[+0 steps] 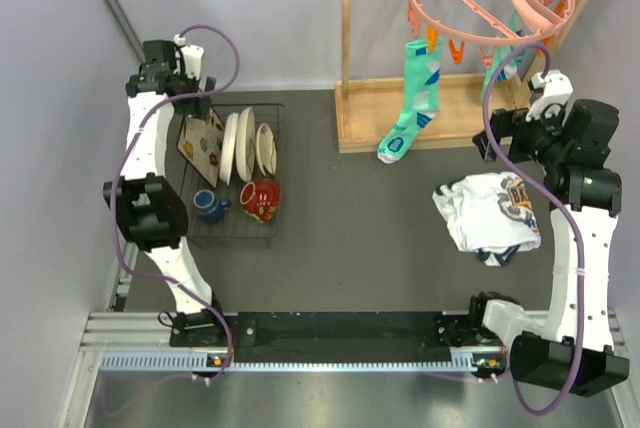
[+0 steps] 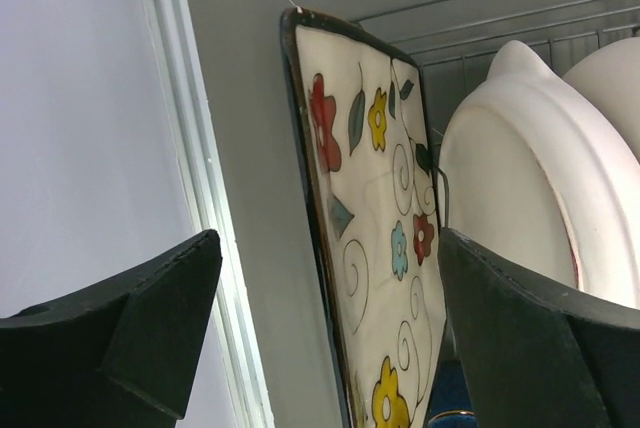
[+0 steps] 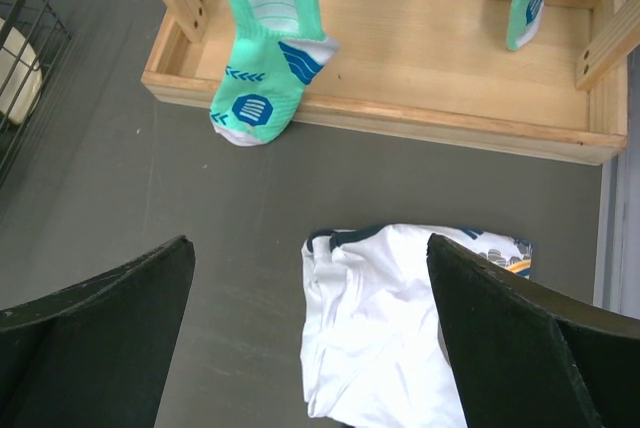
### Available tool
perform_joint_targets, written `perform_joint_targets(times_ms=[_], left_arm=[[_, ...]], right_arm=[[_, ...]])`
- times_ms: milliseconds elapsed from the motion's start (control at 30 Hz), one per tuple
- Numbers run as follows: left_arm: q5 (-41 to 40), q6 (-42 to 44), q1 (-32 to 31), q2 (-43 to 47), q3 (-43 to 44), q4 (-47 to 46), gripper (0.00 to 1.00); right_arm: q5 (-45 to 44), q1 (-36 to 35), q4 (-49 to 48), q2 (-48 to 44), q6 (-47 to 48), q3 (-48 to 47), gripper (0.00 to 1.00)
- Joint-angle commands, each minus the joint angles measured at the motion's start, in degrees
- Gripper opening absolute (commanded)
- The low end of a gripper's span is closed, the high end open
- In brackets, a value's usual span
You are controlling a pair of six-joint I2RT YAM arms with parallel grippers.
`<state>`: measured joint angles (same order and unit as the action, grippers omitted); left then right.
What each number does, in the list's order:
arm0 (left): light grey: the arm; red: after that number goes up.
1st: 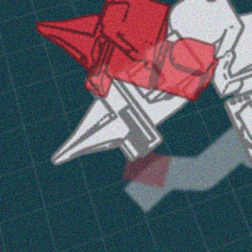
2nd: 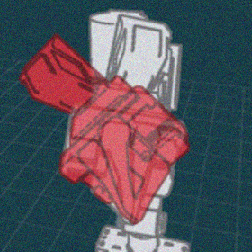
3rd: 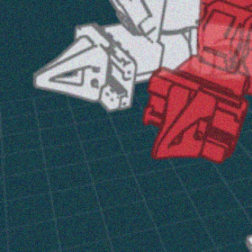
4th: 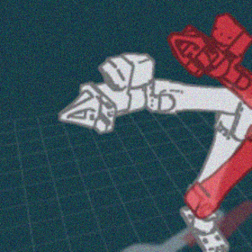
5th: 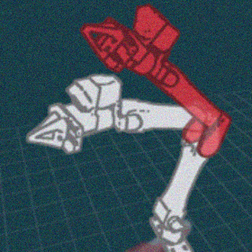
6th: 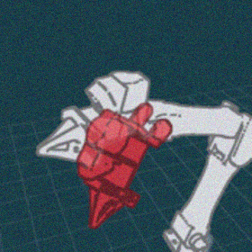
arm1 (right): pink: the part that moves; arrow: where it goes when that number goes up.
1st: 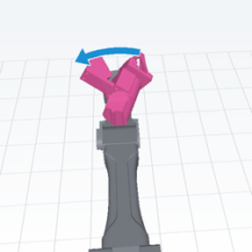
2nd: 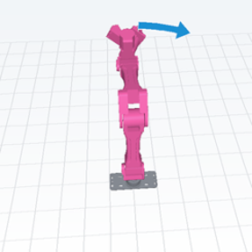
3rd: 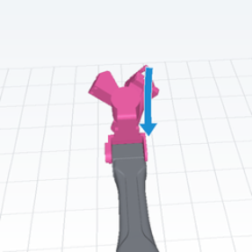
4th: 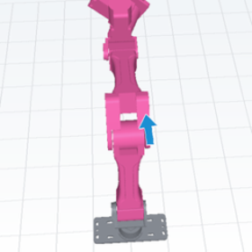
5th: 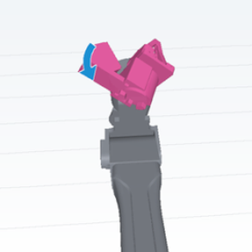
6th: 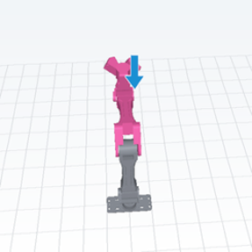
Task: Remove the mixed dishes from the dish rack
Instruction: Pick up the plate from the dish rack.
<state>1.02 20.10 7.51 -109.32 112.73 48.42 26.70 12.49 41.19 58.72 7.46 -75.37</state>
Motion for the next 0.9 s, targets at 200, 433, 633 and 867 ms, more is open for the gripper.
perform_joint_targets(times_ms=[200, 433, 633, 867], left_arm=[[2.3, 0.6, 0.6, -0.6, 0.0, -0.1, 0.78], [3.5, 0.5, 1.1, -1.2, -1.1, 0.0, 0.66], [4.8, 0.2, 1.7, -0.9, -3.0, -0.6, 0.66], [6.0, 0.0, 2.2, -0.7, -4.4, -1.0, 0.63]], right_arm=[[0.6, 0.0, -2.7, -1.4, 0.6, 0.7, 0.99], [0.6, 0.0, -2.7, -1.6, 0.6, 1.0, 0.99], [0.7, 0.0, -2.9, -1.6, 0.4, 1.4, 0.99], [0.7, 0.0, -2.9, -1.8, 0.4, 1.6, 0.99]])
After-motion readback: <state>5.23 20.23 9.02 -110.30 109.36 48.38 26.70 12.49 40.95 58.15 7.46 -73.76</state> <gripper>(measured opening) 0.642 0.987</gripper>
